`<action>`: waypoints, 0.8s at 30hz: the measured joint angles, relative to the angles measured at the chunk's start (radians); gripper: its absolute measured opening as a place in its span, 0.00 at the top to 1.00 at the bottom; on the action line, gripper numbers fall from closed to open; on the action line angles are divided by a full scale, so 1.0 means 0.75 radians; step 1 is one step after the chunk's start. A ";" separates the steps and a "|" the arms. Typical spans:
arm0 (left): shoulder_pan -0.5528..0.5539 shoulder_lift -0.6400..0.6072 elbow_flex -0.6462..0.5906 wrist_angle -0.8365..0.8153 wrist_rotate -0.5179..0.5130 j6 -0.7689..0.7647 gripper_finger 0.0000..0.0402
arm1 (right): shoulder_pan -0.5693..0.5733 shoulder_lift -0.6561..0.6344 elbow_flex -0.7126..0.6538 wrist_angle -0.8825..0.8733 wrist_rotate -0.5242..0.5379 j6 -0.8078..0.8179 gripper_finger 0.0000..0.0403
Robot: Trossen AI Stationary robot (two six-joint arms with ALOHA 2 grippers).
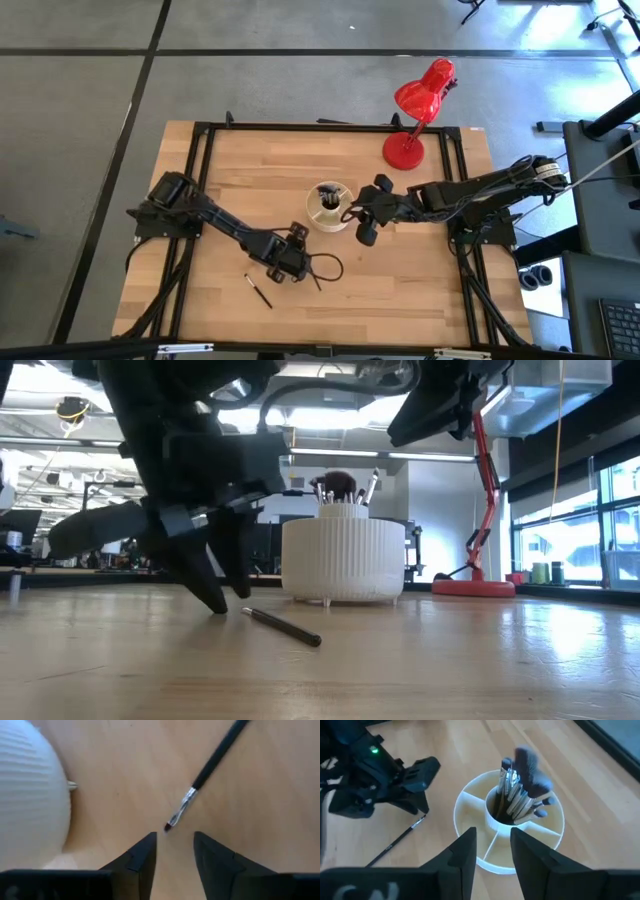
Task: Put items in baskets/containers
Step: Put the eyeshadow brush into the brush organizer
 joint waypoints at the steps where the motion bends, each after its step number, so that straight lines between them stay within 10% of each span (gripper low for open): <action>1: -0.001 0.017 0.003 -0.004 -0.019 0.018 0.68 | 0.000 0.000 0.000 -0.006 -0.001 0.014 0.70; 12: 0.020 0.036 -0.002 0.033 0.017 0.269 0.71 | 0.020 0.000 0.000 -0.114 -0.013 0.130 0.70; 24: 0.293 0.032 -0.002 0.056 0.636 0.307 0.86 | 0.032 0.000 0.000 -0.112 -0.023 0.111 0.70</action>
